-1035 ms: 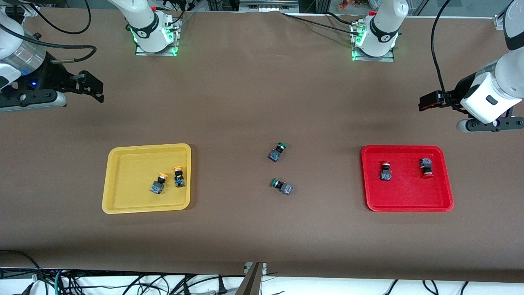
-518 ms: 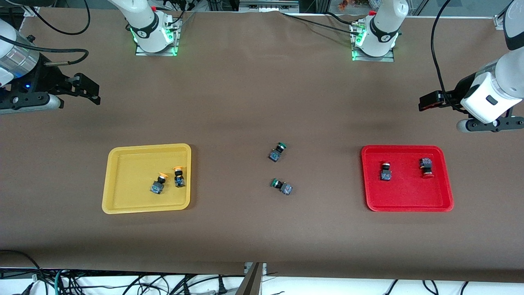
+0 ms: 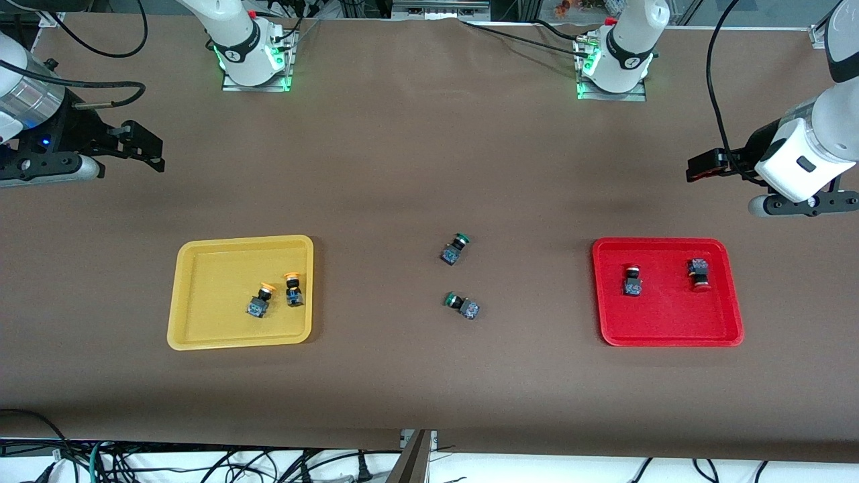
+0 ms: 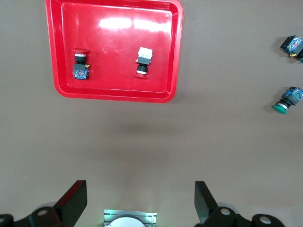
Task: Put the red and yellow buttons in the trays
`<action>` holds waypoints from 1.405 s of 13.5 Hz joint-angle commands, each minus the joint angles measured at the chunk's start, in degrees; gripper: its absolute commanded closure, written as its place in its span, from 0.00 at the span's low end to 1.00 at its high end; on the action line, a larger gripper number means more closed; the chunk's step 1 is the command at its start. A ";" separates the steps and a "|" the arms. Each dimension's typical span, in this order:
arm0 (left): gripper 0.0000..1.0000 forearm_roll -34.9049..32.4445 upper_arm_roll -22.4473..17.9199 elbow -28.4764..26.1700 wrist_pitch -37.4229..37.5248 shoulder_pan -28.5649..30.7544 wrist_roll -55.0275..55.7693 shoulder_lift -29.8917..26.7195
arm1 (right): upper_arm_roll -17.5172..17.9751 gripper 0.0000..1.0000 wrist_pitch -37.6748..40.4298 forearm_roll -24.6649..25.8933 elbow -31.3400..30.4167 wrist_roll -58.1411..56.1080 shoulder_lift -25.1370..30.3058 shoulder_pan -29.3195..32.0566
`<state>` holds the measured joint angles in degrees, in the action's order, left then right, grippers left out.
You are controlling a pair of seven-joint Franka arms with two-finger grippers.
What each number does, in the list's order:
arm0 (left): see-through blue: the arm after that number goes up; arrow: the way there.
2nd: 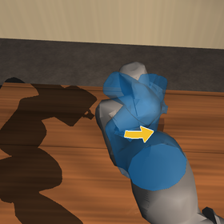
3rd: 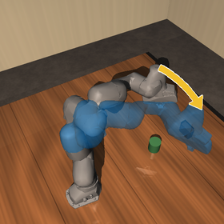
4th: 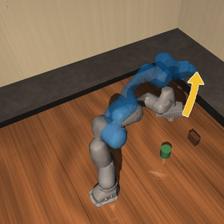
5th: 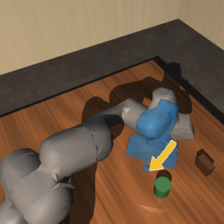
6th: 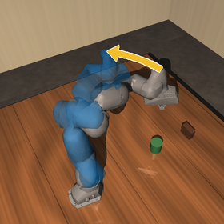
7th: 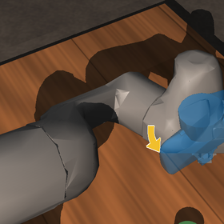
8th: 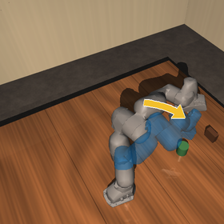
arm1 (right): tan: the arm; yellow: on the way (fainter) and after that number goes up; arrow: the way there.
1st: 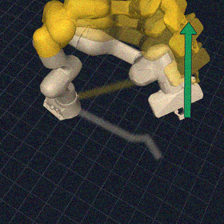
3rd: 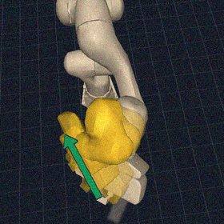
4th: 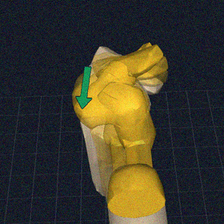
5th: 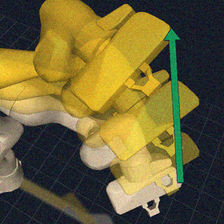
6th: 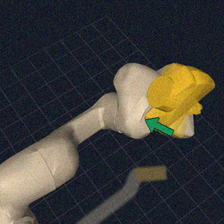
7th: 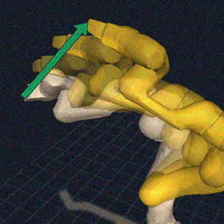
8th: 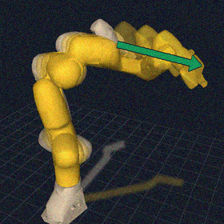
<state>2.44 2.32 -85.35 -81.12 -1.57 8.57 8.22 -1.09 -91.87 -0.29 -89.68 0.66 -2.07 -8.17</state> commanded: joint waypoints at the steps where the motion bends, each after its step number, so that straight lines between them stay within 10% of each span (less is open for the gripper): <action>1: 0.00 -0.59 -0.03 1.59 0.26 -0.01 0.31 0.74 | 0.22 0.01 0.55 -1.02 1.35 -0.14 -0.56 0.61; 19: 0.00 -0.68 -0.21 5.63 0.53 -0.01 0.49 2.85 | 0.22 0.01 0.29 -1.11 1.35 0.22 -0.65 0.61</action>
<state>2.44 2.19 -82.42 -81.36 -1.53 8.57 9.56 -1.10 -91.90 -0.31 -89.53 0.72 -2.30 -8.15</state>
